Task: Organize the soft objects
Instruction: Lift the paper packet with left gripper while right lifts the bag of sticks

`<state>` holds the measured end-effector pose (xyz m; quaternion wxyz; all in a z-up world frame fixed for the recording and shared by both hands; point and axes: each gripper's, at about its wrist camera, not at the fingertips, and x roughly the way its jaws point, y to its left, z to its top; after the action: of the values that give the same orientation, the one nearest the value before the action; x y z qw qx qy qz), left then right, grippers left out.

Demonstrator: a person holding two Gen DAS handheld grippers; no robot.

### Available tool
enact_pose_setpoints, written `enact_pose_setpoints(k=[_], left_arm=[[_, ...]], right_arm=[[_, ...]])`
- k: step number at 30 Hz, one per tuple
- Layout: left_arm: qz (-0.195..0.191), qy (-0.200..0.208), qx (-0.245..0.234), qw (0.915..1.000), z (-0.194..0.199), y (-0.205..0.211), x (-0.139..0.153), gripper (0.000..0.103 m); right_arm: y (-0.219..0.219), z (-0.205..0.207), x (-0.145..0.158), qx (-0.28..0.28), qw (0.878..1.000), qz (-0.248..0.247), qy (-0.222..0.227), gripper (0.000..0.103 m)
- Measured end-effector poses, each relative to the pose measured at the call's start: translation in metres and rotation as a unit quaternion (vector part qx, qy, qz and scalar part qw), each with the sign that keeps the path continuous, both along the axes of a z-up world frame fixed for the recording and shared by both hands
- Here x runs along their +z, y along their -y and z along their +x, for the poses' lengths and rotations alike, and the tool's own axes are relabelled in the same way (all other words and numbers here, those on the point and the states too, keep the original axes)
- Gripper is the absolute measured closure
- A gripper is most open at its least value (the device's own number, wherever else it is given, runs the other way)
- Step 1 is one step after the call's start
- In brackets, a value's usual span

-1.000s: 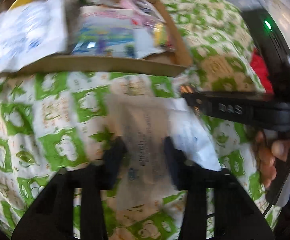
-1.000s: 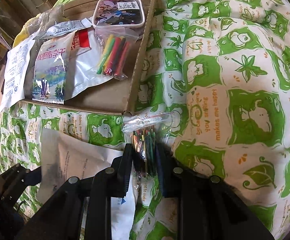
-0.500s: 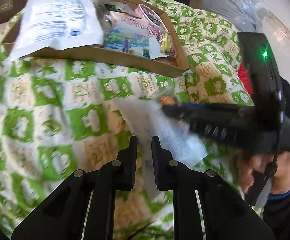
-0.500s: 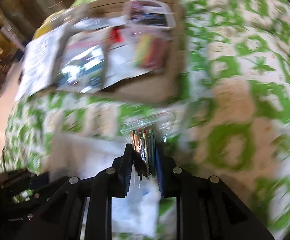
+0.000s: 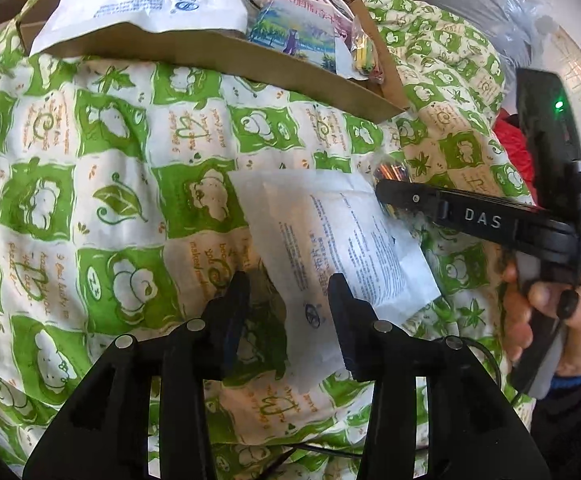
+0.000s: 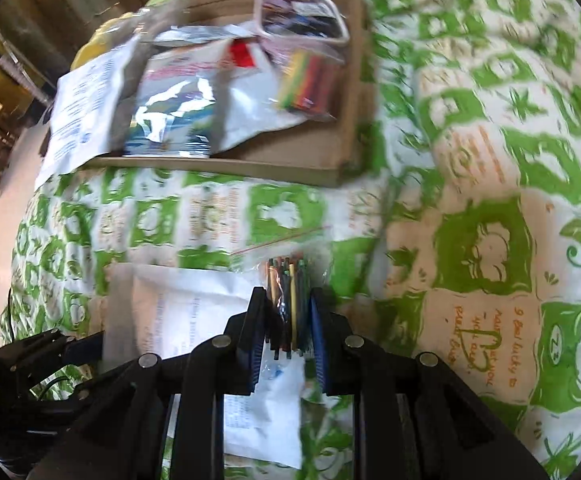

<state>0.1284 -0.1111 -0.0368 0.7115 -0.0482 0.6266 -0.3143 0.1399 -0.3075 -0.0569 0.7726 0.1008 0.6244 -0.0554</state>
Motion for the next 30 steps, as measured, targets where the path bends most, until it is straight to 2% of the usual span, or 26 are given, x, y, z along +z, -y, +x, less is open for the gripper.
enact_pose_setpoints(k=[4, 5, 6, 8, 12, 13, 15, 16, 18, 21, 24, 30], left_arm=[[-0.019, -0.020, 0.014, 0.9995, 0.004, -0.013, -0.005, 0.058], [-0.024, -0.021, 0.014, 0.9994, 0.004, -0.012, -0.005, 0.051], [-0.027, -0.019, 0.012, 0.9994, 0.004, -0.008, -0.005, 0.045], [-0.021, -0.007, 0.002, 0.9998, 0.005, 0.006, -0.003, 0.040], [-0.014, 0.020, -0.023, 0.9994, 0.003, 0.035, 0.002, 0.040], [-0.011, 0.027, -0.028, 0.9992, 0.002, 0.040, 0.003, 0.042], [0.012, 0.048, -0.036, 0.9981, -0.001, 0.048, 0.004, 0.060], [0.016, 0.051, -0.035, 0.9980, -0.001, 0.048, 0.003, 0.062], [0.003, 0.046, -0.023, 0.9987, 0.002, 0.042, 0.002, 0.075], [-0.015, 0.035, -0.015, 0.9992, 0.003, 0.035, 0.002, 0.084], [-0.023, 0.042, -0.021, 0.9986, -0.002, 0.035, 0.008, 0.088], [-0.041, 0.051, -0.008, 0.9978, -0.005, 0.016, 0.024, 0.090]], right_arm=[[0.009, -0.001, -0.010, -0.009, 1.000, 0.025, -0.012, 0.083], [0.010, -0.001, -0.011, -0.011, 0.999, 0.030, -0.013, 0.083], [0.011, -0.001, -0.013, -0.012, 0.999, 0.037, -0.014, 0.083], [0.013, -0.001, -0.016, -0.007, 0.999, 0.040, -0.016, 0.083], [0.010, -0.001, -0.021, 0.000, 0.999, 0.035, -0.017, 0.083], [0.006, 0.000, -0.022, -0.001, 0.999, 0.035, -0.017, 0.083], [0.006, 0.001, -0.024, -0.001, 0.999, 0.035, -0.017, 0.083], [0.006, 0.001, -0.025, -0.001, 0.999, 0.034, -0.017, 0.083], [0.000, 0.004, -0.030, 0.001, 0.999, 0.030, -0.016, 0.083], [-0.002, 0.004, -0.029, 0.002, 1.000, 0.025, -0.013, 0.083], [-0.011, 0.002, -0.024, 0.007, 1.000, 0.013, -0.001, 0.083], [-0.018, -0.004, -0.004, 0.002, 1.000, 0.018, 0.022, 0.085]])
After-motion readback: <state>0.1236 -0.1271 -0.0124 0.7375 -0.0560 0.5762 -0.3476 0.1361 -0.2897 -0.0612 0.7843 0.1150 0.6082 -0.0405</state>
